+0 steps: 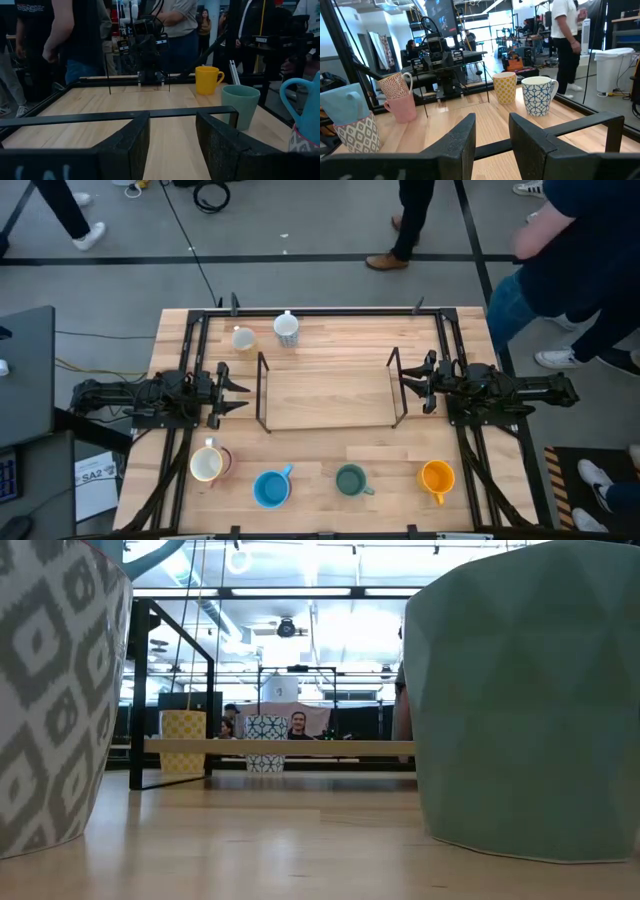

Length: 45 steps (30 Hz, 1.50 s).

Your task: Place coffee mugs

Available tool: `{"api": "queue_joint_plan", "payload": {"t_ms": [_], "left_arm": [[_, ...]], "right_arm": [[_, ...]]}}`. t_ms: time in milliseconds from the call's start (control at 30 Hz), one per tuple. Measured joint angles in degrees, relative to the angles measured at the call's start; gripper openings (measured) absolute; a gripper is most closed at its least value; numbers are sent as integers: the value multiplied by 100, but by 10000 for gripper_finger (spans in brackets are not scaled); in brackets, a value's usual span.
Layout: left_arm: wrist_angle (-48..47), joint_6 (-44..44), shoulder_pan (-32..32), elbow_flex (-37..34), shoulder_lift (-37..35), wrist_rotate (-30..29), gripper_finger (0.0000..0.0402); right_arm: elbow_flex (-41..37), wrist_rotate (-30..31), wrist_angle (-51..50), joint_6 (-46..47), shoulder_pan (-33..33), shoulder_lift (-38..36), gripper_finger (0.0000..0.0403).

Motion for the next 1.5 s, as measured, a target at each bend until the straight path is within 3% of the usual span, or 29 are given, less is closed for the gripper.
{"api": "queue_joint_plan", "payload": {"t_ms": [800, 967, 1100, 1300, 1500], "left_arm": [[0, 0, 0, 0, 0, 0, 167], [0, 0, -1, 0, -2, 0, 167], [0, 0, 0, 0, 0, -1, 167], [0, -2, 1, 0, 0, -2, 167], [0, -2, -1, 0, 0, -2, 167]], "right_arm": [[0, 13, 179, -69, 0, 1, 123], [2, 491, 731, 348, -2, 1, 126], [0, 568, 1035, 496, 0, 1, 149], [29, 629, 1565, 491, -2, -1, 214], [752, 219, 1257, 167, 0, 168, 253]]}}
